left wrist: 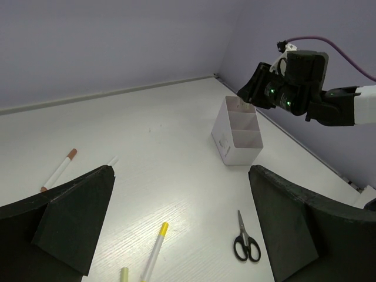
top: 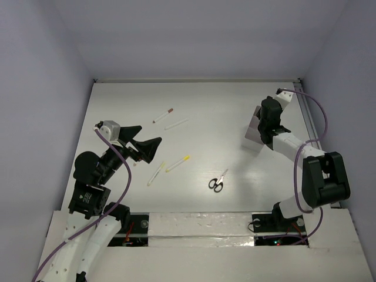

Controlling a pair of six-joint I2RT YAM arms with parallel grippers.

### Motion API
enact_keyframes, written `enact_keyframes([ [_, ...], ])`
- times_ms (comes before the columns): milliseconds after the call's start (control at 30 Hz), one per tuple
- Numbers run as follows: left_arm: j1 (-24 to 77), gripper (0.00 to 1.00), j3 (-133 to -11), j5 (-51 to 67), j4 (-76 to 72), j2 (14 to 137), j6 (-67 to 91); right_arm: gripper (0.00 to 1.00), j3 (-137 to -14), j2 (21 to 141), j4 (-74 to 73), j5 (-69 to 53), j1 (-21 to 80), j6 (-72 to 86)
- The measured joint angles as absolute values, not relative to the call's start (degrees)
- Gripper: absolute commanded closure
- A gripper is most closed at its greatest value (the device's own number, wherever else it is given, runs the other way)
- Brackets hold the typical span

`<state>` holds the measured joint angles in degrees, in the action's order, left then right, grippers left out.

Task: Sort the stationery into containers
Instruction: Place the stationery in the storage box, then pick up the pen from the center of the board.

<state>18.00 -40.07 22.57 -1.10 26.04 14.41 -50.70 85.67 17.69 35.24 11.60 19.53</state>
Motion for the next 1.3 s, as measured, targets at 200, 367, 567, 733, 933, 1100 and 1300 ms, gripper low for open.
enact_keyframes([
  [200, 18.0, 0.01, -40.1, 22.6, -1.1, 26.1, 14.4, 0.55, -48.6, 86.8, 20.3, 36.4, 11.6, 18.4],
  [367, 18.0, 0.01, -40.1, 22.7, -1.1, 26.1, 14.4, 0.38, -47.9, 86.8, 22.1, 36.4, 11.6, 17.5],
  [567, 18.0, 0.01, -40.1, 23.0, -1.1, 26.1, 14.4, 0.31, -46.7, 84.6, 21.5, 34.7, 11.6, 17.7],
  [733, 18.0, 0.01, -40.1, 23.2, -1.1, 26.1, 14.4, 0.42, -46.0, 77.9, 18.9, 30.4, 12.0, 19.4],
  [933, 18.0, 0.01, -40.1, 23.3, -1.2, 26.1, 14.4, 0.53, -47.0, 75.1, 13.3, 19.2, 17.0, 21.2],
  [1100, 18.0, 0.01, -40.1, 23.4, -1.3, 26.1, 14.4, 0.53, -52.7, 82.6, 7.1, 10.9, 24.4, 21.4],
  [1300, 18.0, 0.01, -40.1, 23.3, -1.5, 25.9, 14.4, 0.51, -63.7, 97.1, 4.6, 4.5, 31.9, 22.6],
])
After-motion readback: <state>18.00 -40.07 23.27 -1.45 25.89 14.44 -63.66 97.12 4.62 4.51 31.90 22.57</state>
